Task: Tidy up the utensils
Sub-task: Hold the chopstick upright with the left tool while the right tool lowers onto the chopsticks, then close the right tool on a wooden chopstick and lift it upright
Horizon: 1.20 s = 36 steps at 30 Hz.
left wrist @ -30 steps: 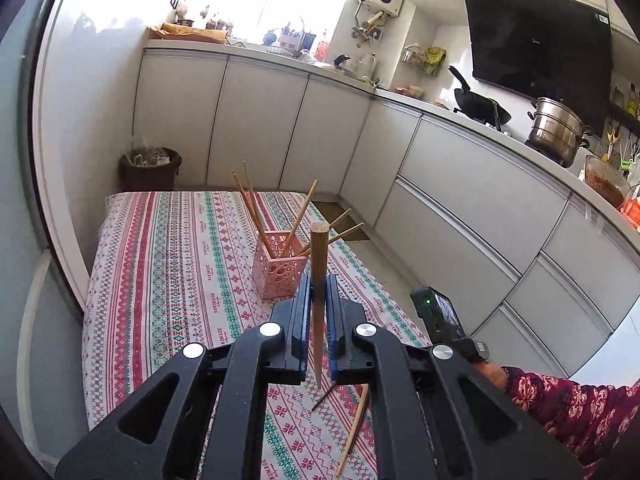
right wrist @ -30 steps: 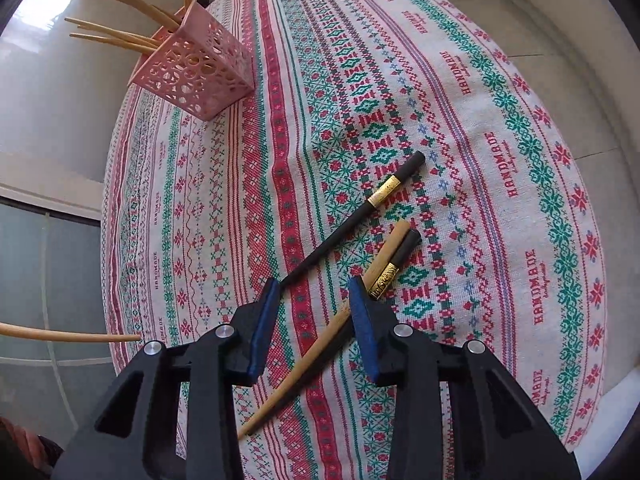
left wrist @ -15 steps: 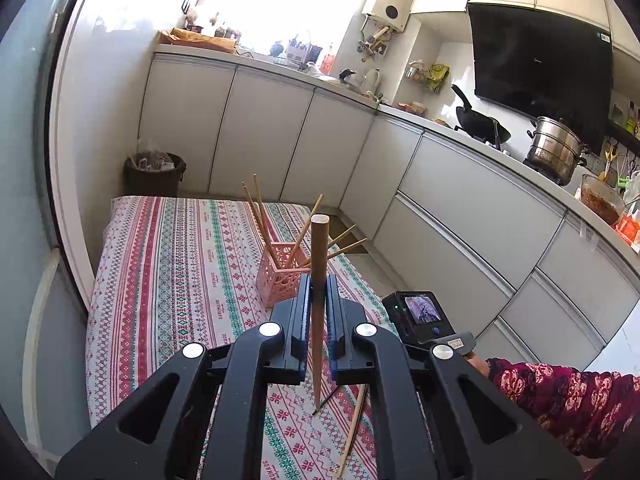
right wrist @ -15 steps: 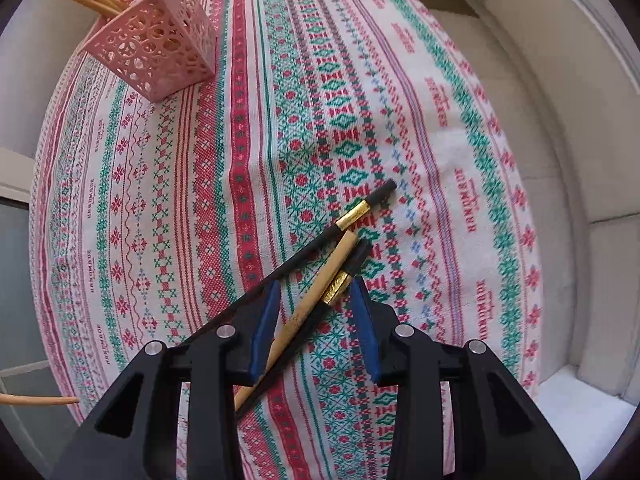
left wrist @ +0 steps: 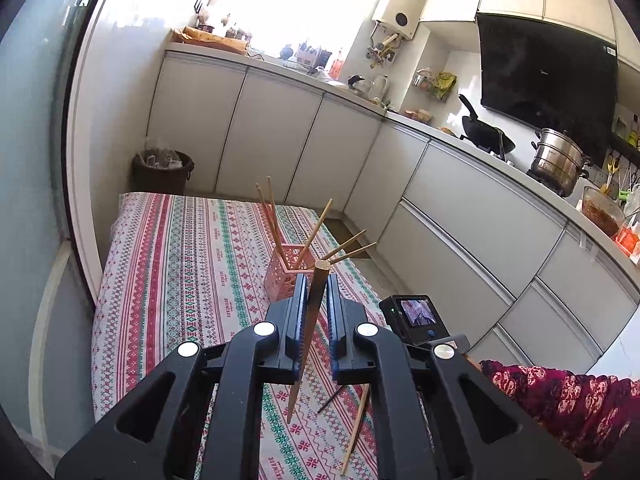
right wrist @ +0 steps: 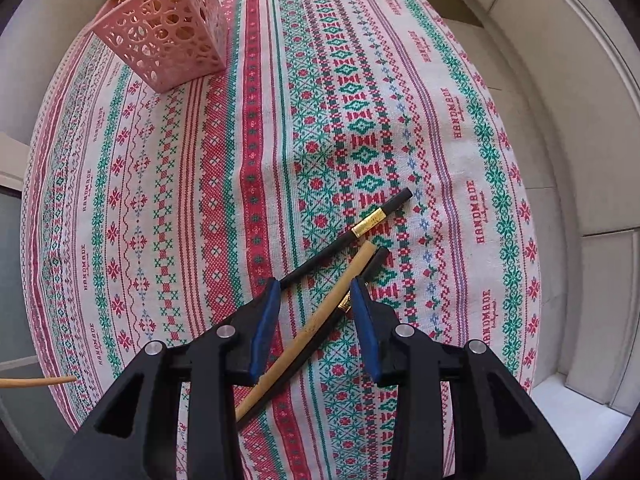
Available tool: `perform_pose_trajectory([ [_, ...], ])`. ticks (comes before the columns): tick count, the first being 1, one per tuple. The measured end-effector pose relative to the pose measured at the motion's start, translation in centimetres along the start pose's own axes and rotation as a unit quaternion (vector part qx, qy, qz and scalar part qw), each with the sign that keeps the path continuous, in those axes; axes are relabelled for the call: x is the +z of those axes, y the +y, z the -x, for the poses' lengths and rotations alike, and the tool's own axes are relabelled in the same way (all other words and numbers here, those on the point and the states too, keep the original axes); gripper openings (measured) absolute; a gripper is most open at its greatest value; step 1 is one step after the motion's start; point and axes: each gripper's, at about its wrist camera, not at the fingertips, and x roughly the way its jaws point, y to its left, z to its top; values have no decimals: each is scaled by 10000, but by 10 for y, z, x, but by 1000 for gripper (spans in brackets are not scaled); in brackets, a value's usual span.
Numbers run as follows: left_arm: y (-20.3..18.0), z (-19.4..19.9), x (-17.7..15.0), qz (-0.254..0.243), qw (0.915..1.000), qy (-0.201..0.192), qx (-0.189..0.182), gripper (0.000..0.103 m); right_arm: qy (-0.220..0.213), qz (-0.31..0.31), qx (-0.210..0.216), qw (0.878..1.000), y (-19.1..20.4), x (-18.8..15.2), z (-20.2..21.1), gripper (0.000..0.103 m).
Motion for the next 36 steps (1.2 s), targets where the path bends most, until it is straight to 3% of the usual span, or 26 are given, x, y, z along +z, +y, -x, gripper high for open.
perform_pose_trajectory([
  [5, 1, 2, 0, -16, 10000, -37, 41, 8, 146, -63, -25, 9999, 2, 10, -9, 38],
  [7, 2, 4, 0, -20, 10000, -44, 40, 8, 426, -104, 271, 9987, 2, 10, -23, 39],
  [12, 2, -1, -2, -5, 9999, 41, 104, 8, 355, -265, 248, 9987, 4, 9, -23, 37],
  [15, 0, -3, -1, -30, 9999, 46, 123, 8, 163, -22, -45, 9999, 7, 3, -13, 27],
  [18, 2, -3, -2, -9, 9998, 51, 179, 8, -22, -176, 113, 9998, -3, -3, -12, 18],
  [19, 3, -4, -2, -12, 9997, 73, 222, 8, -136, -214, 181, 9995, -8, -4, -10, 10],
  [22, 11, -9, -3, 59, 9987, 254, 434, 8, -386, -173, 277, 9987, -18, -10, -3, 8],
  [24, 25, -20, -7, 273, 9960, 596, 614, 8, -464, -139, 358, 9982, -22, -12, 3, 7],
  [26, 44, -37, -15, 564, 9877, 1067, 997, 12, -496, -106, 564, 9971, -26, -15, 7, 7],
  [28, 65, -57, -26, 883, 9723, 1528, 1532, 31, -539, -71, 678, 9962, -28, -20, 12, 7],
  [30, 88, -76, -39, 1238, 9532, 1950, 1953, 40, -582, -50, 805, 9950, -31, -25, 15, 7],
  [32, 112, -95, -52, 1644, 9296, 2358, 2306, 41, -611, -7, 901, 9941, -27, -32, 23, 8],
  [36, 149, -119, -72, 2100, 8907, 2677, 3014, 48, -644, -48, 1180, 9909, -43, -51, 36, 8],
])
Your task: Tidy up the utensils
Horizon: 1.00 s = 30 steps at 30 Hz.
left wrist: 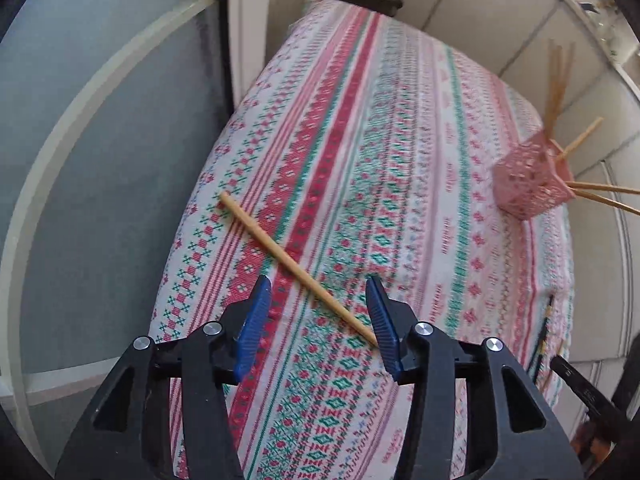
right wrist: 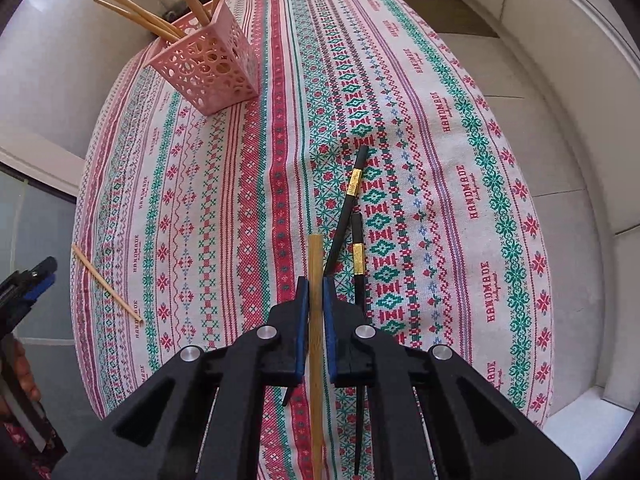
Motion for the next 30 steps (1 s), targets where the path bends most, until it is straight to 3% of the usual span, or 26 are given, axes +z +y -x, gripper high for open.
perform_pose_trajectory([
  [5, 7, -36, 12, 596, 9964, 248, 541, 48, 14, -108, 273, 9996, -8, 3, -2, 8],
  [9, 5, -58, 18, 941, 9940, 425, 375, 49, 24, -122, 453, 9989, -16, 6, -2, 8],
  [10, 0, -59, 20, 864, 9946, 306, 489, 50, 26, -118, 479, 9988, -17, 7, -1, 8],
  [11, -7, -61, 22, 731, 9951, 264, 610, 46, 34, -123, 505, 9986, -19, 8, -2, 8],
  [12, -16, -63, 24, 547, 9956, 144, 744, 37, 42, -138, 519, 9985, -22, 9, -2, 8],
  [13, -25, -64, 24, 287, 9963, 10, 812, 19, 50, -150, 523, 9985, -24, 10, -4, 8],
  [14, -31, -64, 24, 134, 9971, -73, 749, 13, 56, -167, 520, 9985, -27, 11, -5, 8],
  [15, -36, -64, 24, 30, 9981, -127, 594, 8, 62, -191, 529, 9984, -29, 11, -6, 8],
  [18, -47, -57, 19, -169, 9995, -231, -142, 6, 34, -223, 574, 9981, -34, 12, -6, 8],
  [21, -65, -25, 8, -494, 9937, -663, -756, 6, -176, -128, 718, 9972, -32, 11, 5, 8],
  [25, -80, 39, -18, -990, 9726, -1269, -1675, 6, -668, 183, 926, 9933, -21, 1, 36, 8],
  [30, -88, 105, -49, -1417, 9439, -2075, -2145, 6, -1387, 580, 1091, 9826, -4, -17, 82, 8],
])
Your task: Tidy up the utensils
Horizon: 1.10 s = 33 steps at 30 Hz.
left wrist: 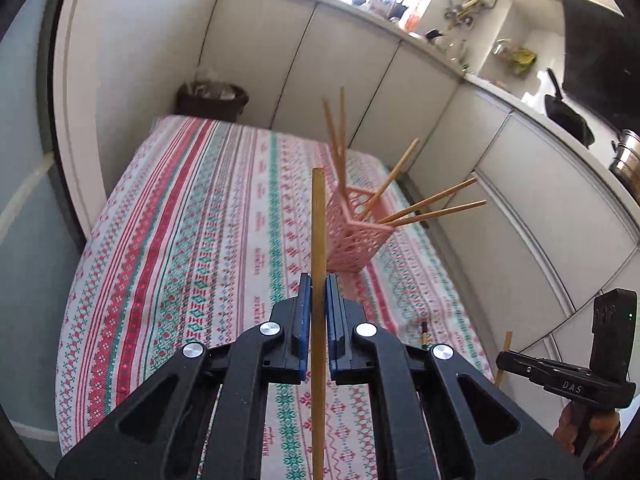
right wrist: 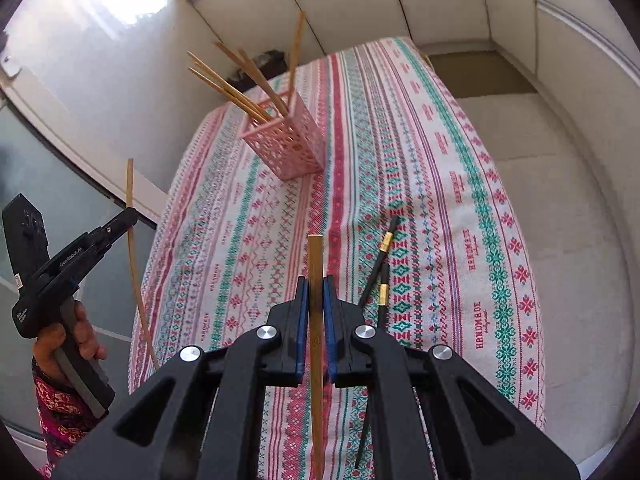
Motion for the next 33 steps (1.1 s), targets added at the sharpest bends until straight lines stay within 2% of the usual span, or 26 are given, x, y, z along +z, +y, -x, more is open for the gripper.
perform_pose_trajectory([
  [5, -29, 29, 9, -59, 9972, -716, -219, 6, -386, 37, 86, 9992, 12, 5, 39, 8],
  [9, -45, 43, 25, -78, 9923, -1186, -335, 6, -817, 126, 202, 9964, 29, 26, 77, 8],
  [13, -55, 51, 40, -111, 9866, -1585, -374, 6, -1382, 272, 357, 9894, 51, 62, 118, 8],
  [18, -58, 46, 60, -125, 9837, -1744, -420, 6, -2128, 421, 463, 9751, 82, 126, 149, 8],
  [21, -55, 40, 67, -159, 9832, -1780, -374, 6, -2322, 487, 464, 9704, 100, 164, 147, 8],
  [25, -42, 33, 71, -85, 9837, -1765, -332, 6, -2528, 629, 216, 9652, 116, 200, 129, 8],
  [29, -34, 33, 80, -131, 9819, -1870, -262, 6, -2546, 752, -16, 9641, 120, 222, 91, 8],
  [33, -33, 28, 93, -309, 9788, -2013, -196, 6, -2472, 836, -231, 9651, 112, 228, 47, 8],
])
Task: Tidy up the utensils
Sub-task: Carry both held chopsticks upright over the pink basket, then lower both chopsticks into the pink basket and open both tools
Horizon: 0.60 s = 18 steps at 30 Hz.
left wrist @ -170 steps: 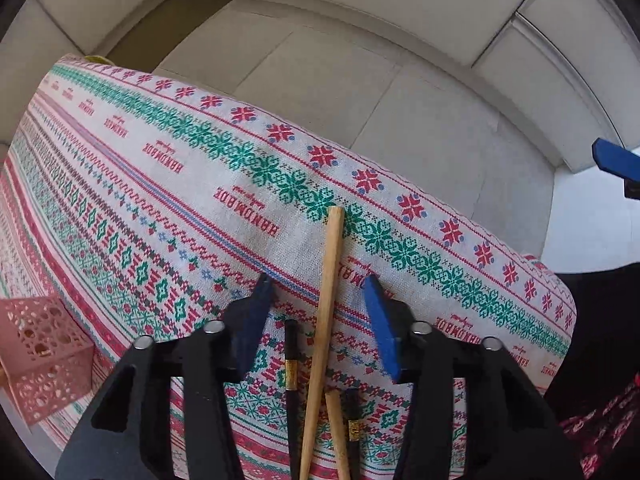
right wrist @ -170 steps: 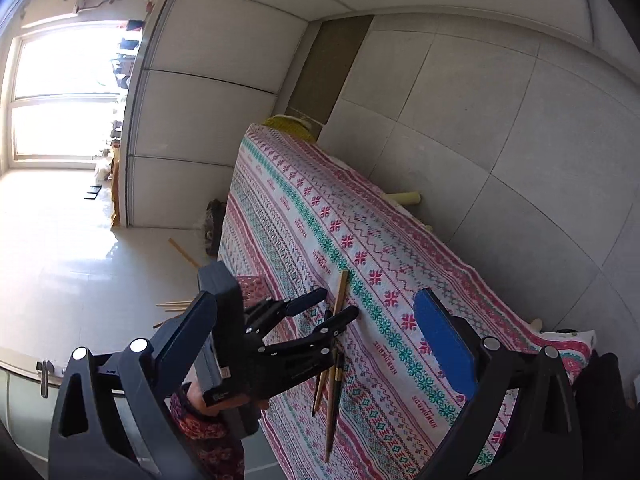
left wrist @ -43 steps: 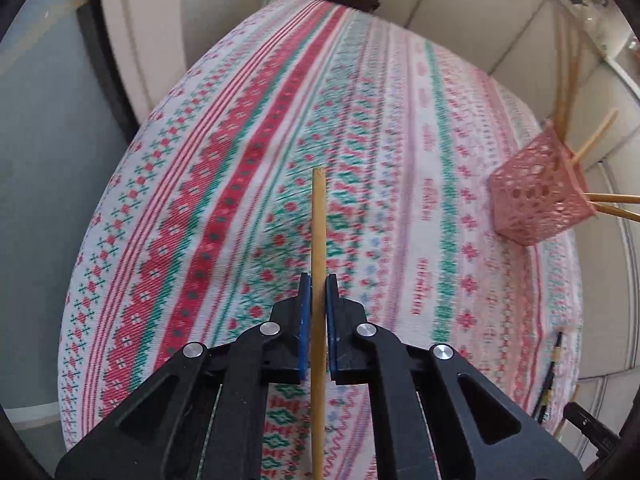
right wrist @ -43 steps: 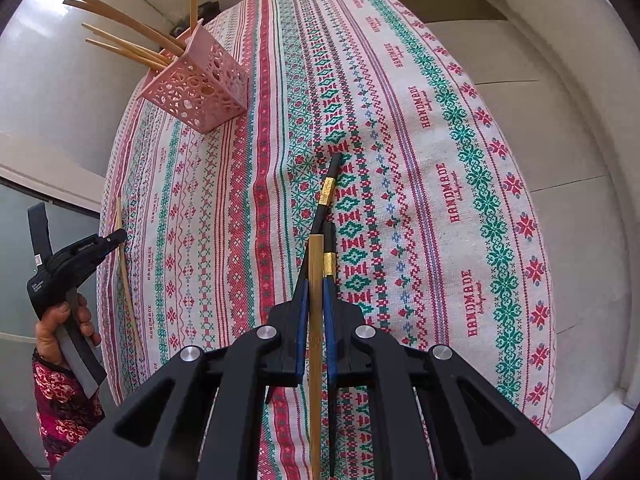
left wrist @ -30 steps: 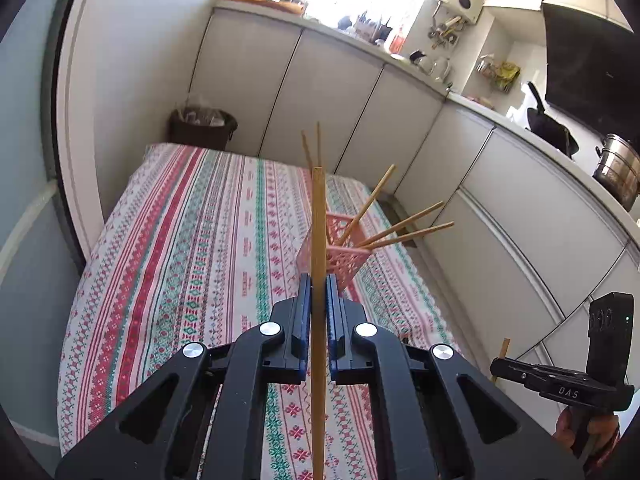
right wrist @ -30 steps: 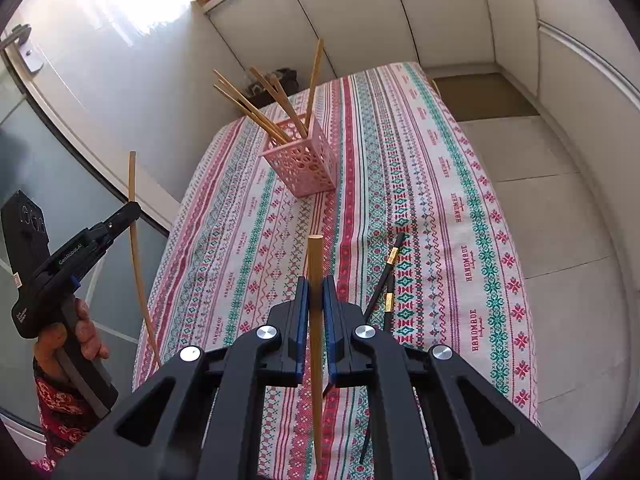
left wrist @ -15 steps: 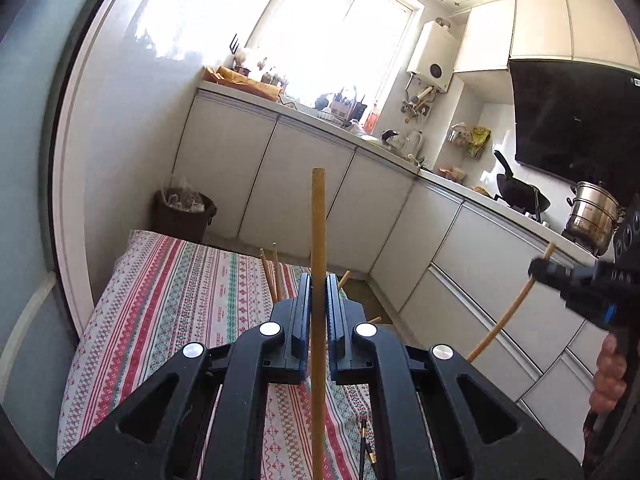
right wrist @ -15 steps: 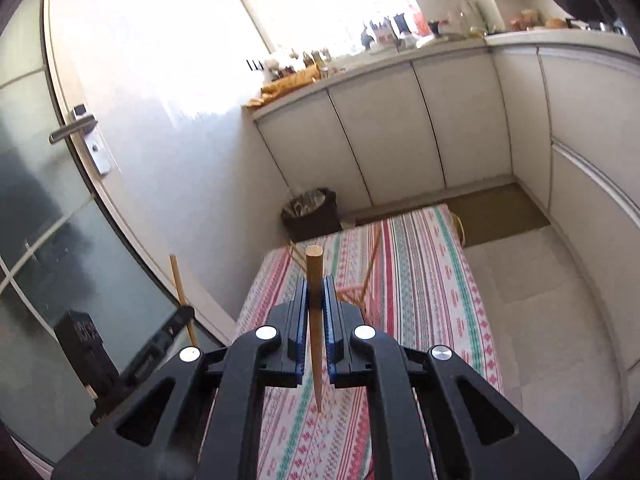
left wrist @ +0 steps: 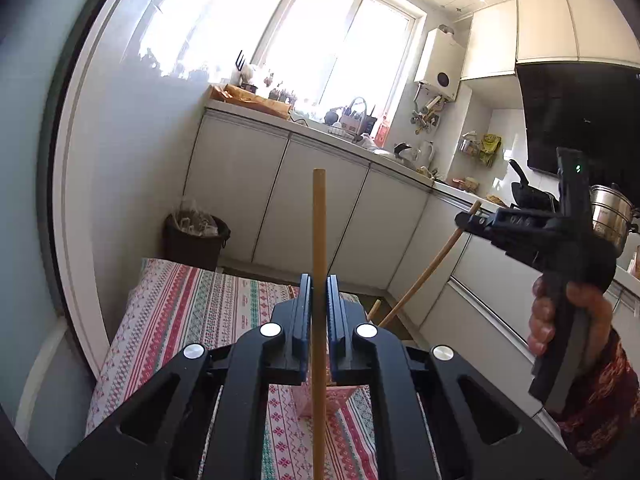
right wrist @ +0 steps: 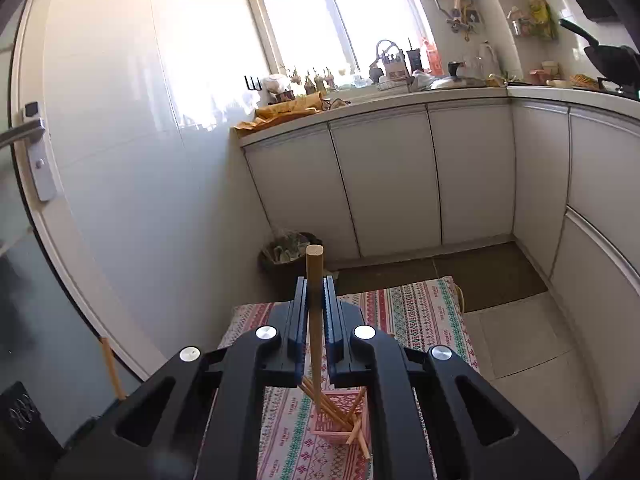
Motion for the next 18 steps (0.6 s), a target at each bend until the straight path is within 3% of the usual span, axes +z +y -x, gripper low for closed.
perform_pose_trajectory([
  [7, -21, -35, 29, -378, 9980, -486, -106, 6, 171, 123, -93, 9997, -13, -31, -51, 8],
  [12, -25, -63, 20, -278, 9962, -807, -143, 6, 219, 84, 25, 9997, -16, -41, -62, 11],
  [14, -25, -80, 14, -130, 9959, -891, -50, 6, 188, 75, -6, 9998, -18, -42, -59, 18],
  [15, -25, -88, 11, -49, 9956, -931, -40, 6, 165, 52, -7, 9999, -21, -43, -57, 27],
  [18, -24, -112, 2, 136, 9946, -1031, -28, 6, 115, 96, -36, 9999, -31, -45, -49, 30],
])
